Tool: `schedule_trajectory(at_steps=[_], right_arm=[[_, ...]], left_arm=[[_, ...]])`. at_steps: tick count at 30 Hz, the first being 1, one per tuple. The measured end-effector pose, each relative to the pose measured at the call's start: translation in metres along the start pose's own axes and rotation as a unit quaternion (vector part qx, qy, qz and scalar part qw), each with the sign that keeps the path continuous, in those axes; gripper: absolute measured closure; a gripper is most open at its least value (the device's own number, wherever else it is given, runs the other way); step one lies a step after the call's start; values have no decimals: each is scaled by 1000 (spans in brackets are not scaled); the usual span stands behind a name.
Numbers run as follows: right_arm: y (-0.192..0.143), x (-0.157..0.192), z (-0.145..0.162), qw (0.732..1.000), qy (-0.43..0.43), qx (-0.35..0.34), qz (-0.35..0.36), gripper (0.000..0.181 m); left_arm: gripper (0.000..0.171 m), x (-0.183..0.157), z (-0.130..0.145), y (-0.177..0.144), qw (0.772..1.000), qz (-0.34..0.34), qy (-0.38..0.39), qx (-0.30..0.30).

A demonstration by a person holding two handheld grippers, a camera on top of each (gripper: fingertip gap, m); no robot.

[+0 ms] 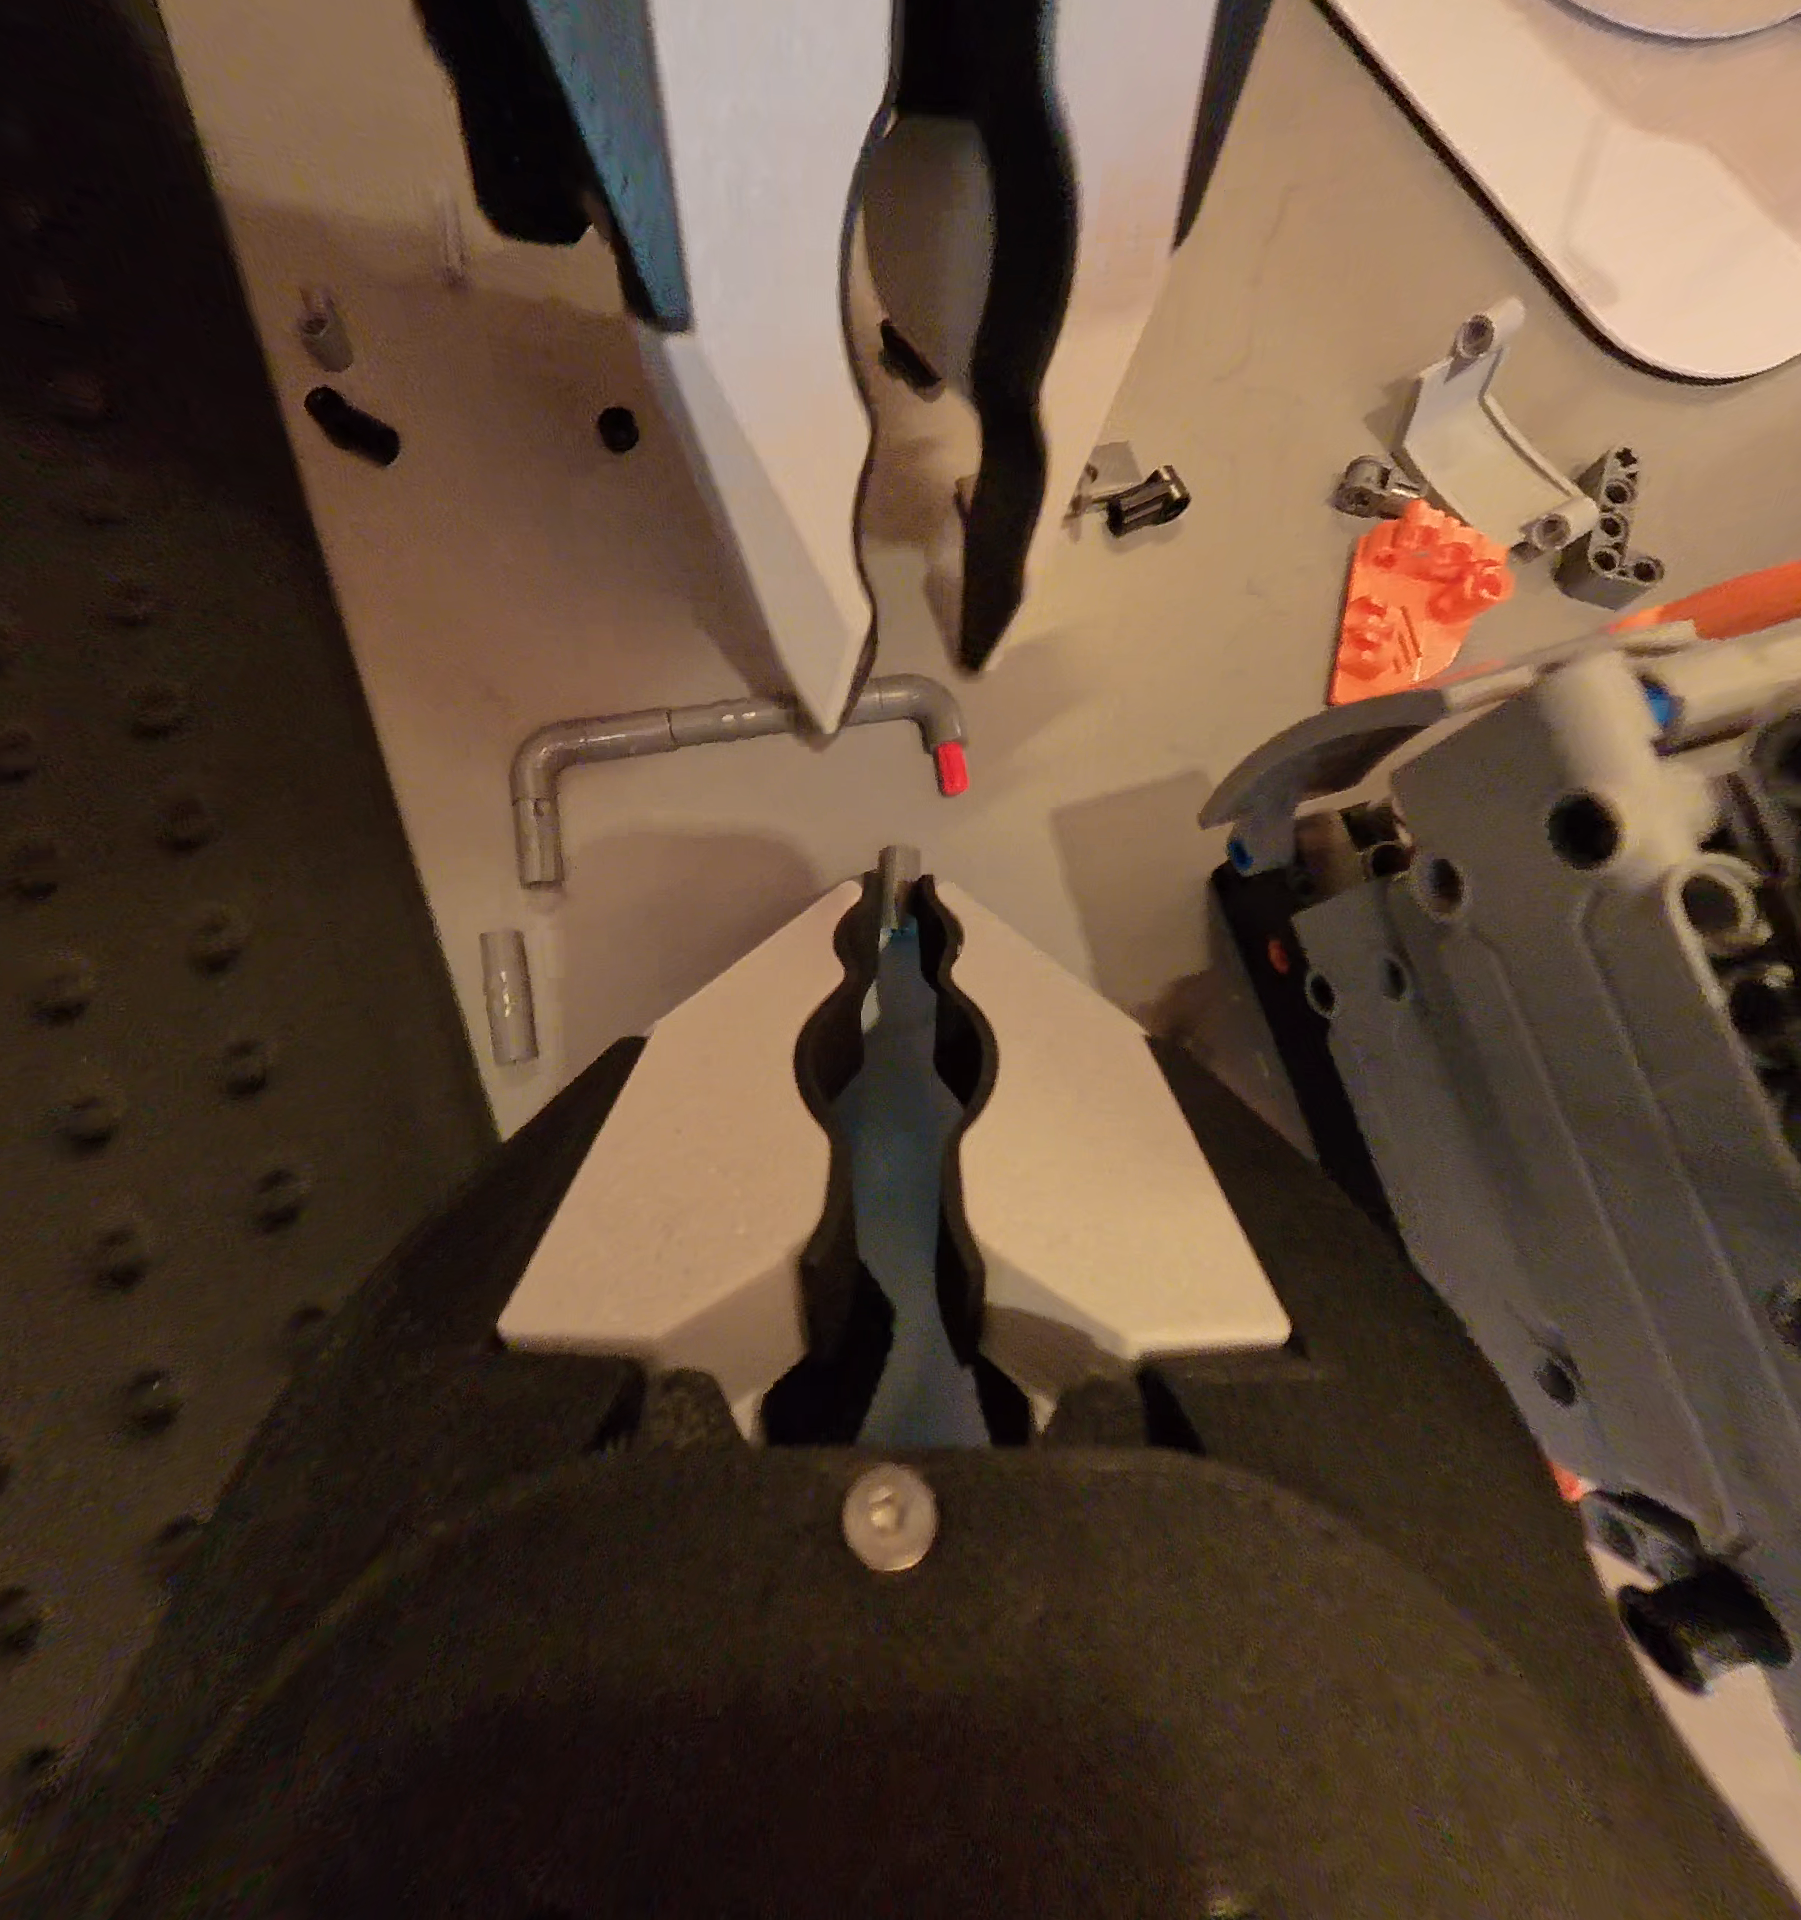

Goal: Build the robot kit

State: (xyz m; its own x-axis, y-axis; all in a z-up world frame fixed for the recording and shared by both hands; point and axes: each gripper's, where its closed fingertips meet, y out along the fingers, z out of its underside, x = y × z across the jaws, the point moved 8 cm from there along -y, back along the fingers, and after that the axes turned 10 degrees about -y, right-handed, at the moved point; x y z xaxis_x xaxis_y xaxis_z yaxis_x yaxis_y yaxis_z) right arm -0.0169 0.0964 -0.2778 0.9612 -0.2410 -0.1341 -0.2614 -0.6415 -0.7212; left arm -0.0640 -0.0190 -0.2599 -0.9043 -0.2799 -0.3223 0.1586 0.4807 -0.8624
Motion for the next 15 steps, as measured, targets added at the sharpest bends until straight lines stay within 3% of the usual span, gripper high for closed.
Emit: schedule_trajectory(at_steps=[7, 15], right_arm=[[5, -5, -3, 1000, 7, -5, 7, 177], [3, -3, -2, 1000, 16, -2, 4, 177]], left_arm=[[162, -4, 0, 9, 1000, -9, -2, 3], [165, -8, 2, 12, 1000, -14, -11, -20]])
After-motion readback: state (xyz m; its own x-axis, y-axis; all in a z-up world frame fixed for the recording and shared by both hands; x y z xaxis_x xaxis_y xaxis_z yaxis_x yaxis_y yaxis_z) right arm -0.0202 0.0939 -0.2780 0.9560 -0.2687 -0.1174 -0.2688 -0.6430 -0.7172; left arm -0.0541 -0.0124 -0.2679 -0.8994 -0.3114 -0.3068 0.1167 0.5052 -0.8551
